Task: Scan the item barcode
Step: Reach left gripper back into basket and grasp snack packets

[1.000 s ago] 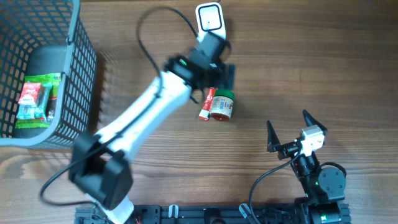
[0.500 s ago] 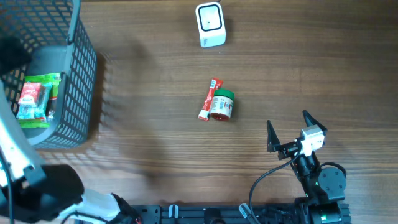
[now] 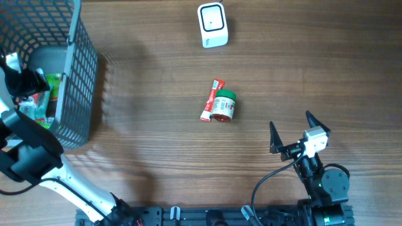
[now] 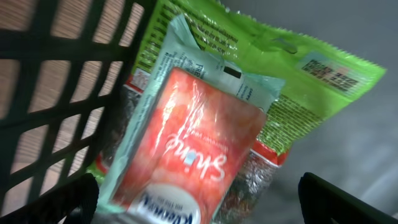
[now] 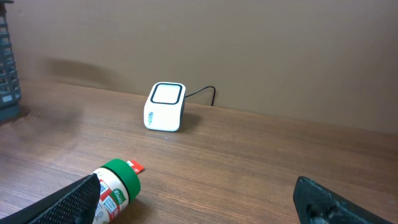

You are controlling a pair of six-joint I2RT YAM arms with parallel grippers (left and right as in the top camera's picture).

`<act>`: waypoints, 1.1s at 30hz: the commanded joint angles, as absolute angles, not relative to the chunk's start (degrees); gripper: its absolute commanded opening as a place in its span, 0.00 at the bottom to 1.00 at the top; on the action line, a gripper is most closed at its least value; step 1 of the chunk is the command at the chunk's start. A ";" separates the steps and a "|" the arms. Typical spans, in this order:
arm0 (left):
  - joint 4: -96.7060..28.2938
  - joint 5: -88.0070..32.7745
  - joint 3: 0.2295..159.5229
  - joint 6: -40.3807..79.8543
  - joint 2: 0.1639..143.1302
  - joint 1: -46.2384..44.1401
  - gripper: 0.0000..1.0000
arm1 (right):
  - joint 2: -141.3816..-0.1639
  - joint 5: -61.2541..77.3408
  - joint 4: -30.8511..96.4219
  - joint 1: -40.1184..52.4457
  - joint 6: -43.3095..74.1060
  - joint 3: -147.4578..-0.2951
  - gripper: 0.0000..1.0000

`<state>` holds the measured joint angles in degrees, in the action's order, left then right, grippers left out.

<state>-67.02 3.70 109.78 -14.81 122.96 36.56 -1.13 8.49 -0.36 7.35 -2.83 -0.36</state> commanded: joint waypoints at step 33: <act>-63.51 -6.61 103.53 -20.88 125.51 36.23 1.00 | -0.80 8.10 -0.54 7.55 -2.98 -0.30 1.00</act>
<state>-62.96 -2.74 103.33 -18.11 125.05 36.69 -1.13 8.49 -0.36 7.35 -2.83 -0.36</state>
